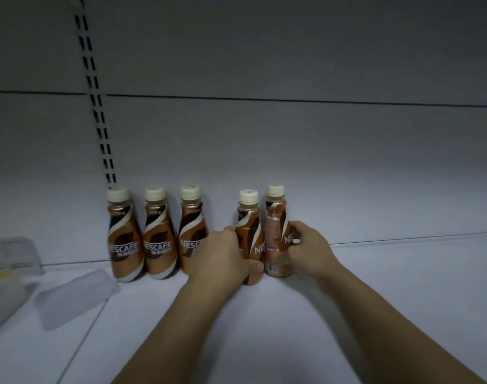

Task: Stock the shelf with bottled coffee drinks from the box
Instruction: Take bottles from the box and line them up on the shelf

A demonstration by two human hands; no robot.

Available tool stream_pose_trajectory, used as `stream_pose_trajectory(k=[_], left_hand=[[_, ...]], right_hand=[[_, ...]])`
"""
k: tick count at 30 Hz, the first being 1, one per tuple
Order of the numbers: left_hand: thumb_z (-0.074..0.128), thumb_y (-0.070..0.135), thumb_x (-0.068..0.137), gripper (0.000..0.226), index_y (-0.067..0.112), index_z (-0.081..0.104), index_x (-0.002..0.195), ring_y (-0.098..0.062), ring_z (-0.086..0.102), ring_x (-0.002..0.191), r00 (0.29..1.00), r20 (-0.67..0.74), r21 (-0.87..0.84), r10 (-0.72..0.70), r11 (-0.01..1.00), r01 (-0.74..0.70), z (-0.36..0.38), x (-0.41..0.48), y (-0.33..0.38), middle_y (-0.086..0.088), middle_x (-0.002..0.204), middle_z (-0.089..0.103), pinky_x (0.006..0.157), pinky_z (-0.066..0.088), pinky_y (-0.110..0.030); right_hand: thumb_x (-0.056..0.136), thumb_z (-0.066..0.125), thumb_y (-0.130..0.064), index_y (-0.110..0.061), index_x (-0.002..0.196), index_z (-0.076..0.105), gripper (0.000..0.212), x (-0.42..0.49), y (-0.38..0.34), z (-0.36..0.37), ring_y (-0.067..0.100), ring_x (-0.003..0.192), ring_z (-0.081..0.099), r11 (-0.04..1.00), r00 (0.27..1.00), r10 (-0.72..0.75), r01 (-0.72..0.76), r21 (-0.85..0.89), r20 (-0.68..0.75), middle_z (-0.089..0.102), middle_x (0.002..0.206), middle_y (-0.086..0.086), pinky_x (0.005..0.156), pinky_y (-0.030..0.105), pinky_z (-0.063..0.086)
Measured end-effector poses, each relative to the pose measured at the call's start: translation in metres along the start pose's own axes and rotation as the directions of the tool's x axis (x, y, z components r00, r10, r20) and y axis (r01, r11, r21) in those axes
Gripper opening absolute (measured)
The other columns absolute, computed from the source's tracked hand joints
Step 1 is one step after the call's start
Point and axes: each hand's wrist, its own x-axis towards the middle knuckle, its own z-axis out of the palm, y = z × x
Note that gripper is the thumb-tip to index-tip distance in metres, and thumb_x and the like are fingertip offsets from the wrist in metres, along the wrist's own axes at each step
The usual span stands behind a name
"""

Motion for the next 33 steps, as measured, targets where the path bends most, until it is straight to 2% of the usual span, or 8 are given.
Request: stream_pose_trajectory(k=[3,6,9,12,16,23,26,33], left_hand=[[0.078,0.053,0.064,0.074,0.024,0.040,0.121,-0.021,0.062,0.096,0.999,-0.034,0.035,-0.013,0.999,0.014,0.001,0.000,-0.001,0.002,0.108,0.062,0.082,0.053,-0.041],[0.077,0.056,0.064,0.075,0.027,0.038,0.120,-0.018,0.062,0.094,0.997,-0.082,0.063,-0.009,0.998,0.014,0.003,0.000,-0.003,0.006,0.106,0.062,0.075,0.051,-0.035],[0.075,0.059,0.064,0.070,0.029,0.038,0.116,-0.015,0.062,0.089,0.990,-0.140,0.097,0.000,0.995,0.014,0.006,0.001,-0.004,0.008,0.100,0.061,0.067,0.045,-0.029],[0.074,0.058,0.065,0.068,0.030,0.037,0.114,-0.015,0.063,0.091,0.982,-0.187,0.075,-0.017,0.997,0.032,0.009,0.000,-0.005,0.009,0.102,0.061,0.071,0.047,-0.031],[0.074,0.055,0.069,0.068,0.027,0.038,0.120,-0.018,0.064,0.095,0.979,-0.197,0.066,-0.056,0.995,0.070,0.007,0.002,-0.005,0.005,0.106,0.063,0.075,0.050,-0.034],[0.075,0.034,0.076,0.075,0.022,0.025,0.130,-0.024,0.065,0.098,0.978,-0.191,-0.067,-0.086,0.995,0.074,0.008,0.001,0.002,-0.004,0.111,0.064,0.085,0.054,-0.044],[0.069,0.030,0.082,0.060,0.020,0.028,0.125,-0.020,0.067,0.088,0.968,-0.246,-0.118,-0.046,0.993,0.018,0.006,-0.005,0.001,-0.002,0.101,0.066,0.080,0.056,-0.042],[0.060,0.033,0.088,0.032,0.020,0.047,0.114,-0.015,0.065,0.078,0.960,-0.275,-0.045,0.048,0.997,-0.063,0.004,-0.005,-0.012,0.002,0.088,0.067,0.072,0.056,-0.036]], right_hand=[[0.077,0.064,-0.006,-0.021,0.110,0.064,0.036,0.006,-0.005,0.003,0.019,0.095,0.065,0.999,0.999,-0.005,0.004,0.046,0.032,0.070,0.099,-0.003,0.087,0.041,0.054],[0.067,0.075,0.001,-0.023,0.112,0.063,0.052,-0.001,0.002,0.015,0.019,0.093,0.070,0.984,1.000,-0.021,0.018,0.175,0.016,0.073,0.098,-0.004,0.085,0.042,0.057],[0.068,0.079,-0.006,-0.029,0.111,0.060,0.053,-0.002,0.014,0.022,0.003,0.090,0.067,0.985,0.998,-0.067,0.069,0.157,-0.014,0.070,0.101,-0.013,0.081,0.029,0.056],[0.072,0.081,-0.015,-0.039,0.111,0.048,0.056,-0.010,0.020,0.026,-0.014,0.084,0.060,0.984,0.994,-0.063,0.077,0.162,-0.092,0.061,0.097,-0.024,0.063,0.006,0.045],[0.073,0.081,-0.026,-0.042,0.097,0.047,0.044,-0.011,0.024,0.031,-0.005,0.081,0.058,0.990,0.986,-0.074,0.091,0.108,-0.153,0.058,0.097,-0.020,0.059,0.007,0.040],[0.070,0.083,-0.019,-0.046,0.093,0.053,0.047,-0.007,0.021,0.036,-0.022,0.080,0.056,0.985,0.985,-0.125,0.138,0.103,-0.123,0.064,0.079,-0.037,0.057,0.000,0.043],[0.070,0.083,-0.022,-0.050,0.089,0.049,0.048,-0.010,0.016,0.035,-0.023,0.081,0.056,0.984,0.984,-0.141,0.151,0.091,-0.108,0.053,0.083,-0.053,0.056,0.000,0.042],[0.068,0.083,-0.022,-0.049,0.087,0.050,0.046,-0.008,0.016,0.042,-0.021,0.081,0.057,0.986,0.984,-0.163,0.165,0.020,-0.077,0.056,0.085,-0.049,0.055,0.002,0.043]])
